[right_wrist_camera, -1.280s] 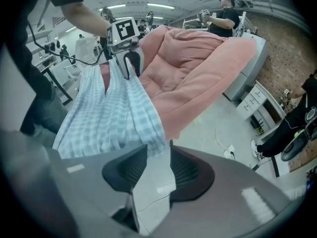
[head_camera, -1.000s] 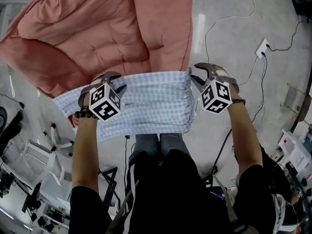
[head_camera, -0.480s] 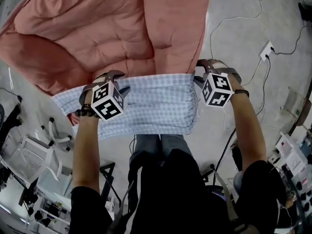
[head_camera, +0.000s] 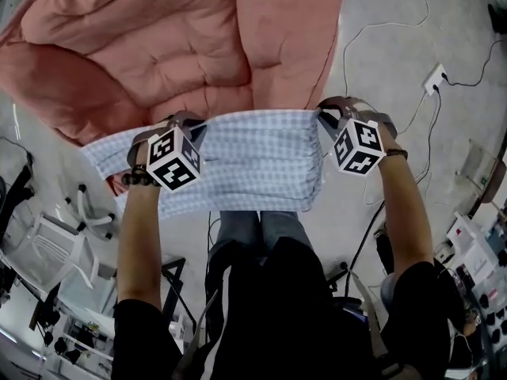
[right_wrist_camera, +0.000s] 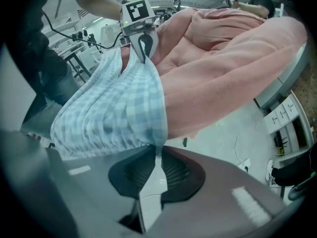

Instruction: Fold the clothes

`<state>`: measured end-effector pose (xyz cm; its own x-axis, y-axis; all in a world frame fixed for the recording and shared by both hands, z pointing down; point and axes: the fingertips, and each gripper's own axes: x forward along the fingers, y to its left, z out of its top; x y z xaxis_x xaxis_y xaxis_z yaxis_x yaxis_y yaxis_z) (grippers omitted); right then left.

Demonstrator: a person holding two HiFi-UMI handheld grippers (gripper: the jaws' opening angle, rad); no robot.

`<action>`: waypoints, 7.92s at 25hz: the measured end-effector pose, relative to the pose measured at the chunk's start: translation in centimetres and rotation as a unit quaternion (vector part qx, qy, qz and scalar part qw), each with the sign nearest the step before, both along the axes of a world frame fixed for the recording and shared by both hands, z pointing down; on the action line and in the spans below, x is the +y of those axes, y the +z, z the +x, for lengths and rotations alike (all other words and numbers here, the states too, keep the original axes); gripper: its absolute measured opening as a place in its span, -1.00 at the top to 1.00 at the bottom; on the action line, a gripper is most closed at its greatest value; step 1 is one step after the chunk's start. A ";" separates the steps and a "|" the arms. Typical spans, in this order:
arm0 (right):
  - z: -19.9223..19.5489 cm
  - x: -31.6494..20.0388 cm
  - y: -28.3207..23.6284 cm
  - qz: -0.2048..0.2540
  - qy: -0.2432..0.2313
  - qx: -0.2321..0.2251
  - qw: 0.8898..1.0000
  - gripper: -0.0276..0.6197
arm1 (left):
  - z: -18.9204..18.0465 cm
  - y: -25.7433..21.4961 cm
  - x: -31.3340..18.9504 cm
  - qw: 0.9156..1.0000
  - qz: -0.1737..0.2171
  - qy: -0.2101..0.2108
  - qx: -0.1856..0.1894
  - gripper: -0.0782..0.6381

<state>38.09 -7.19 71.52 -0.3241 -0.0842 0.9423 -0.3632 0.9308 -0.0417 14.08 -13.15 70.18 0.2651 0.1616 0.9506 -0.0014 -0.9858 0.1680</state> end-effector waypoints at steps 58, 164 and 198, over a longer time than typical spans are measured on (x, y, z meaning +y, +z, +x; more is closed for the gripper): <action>-1.1 25.2 -4.4 0.210 0.106 0.028 0.972 0.81 | -6.2 -5.8 26.2 0.970 0.204 -0.125 0.043 0.68; -43.5 10.9 -10.6 0.122 0.027 -0.121 0.985 0.51 | -30.4 -11.7 15.8 0.930 0.138 -0.296 0.168 0.07; -51.6 -2.4 -4.1 0.084 0.173 -0.082 0.978 0.54 | -41.1 2.3 -8.3 0.986 0.122 -0.020 0.111 0.22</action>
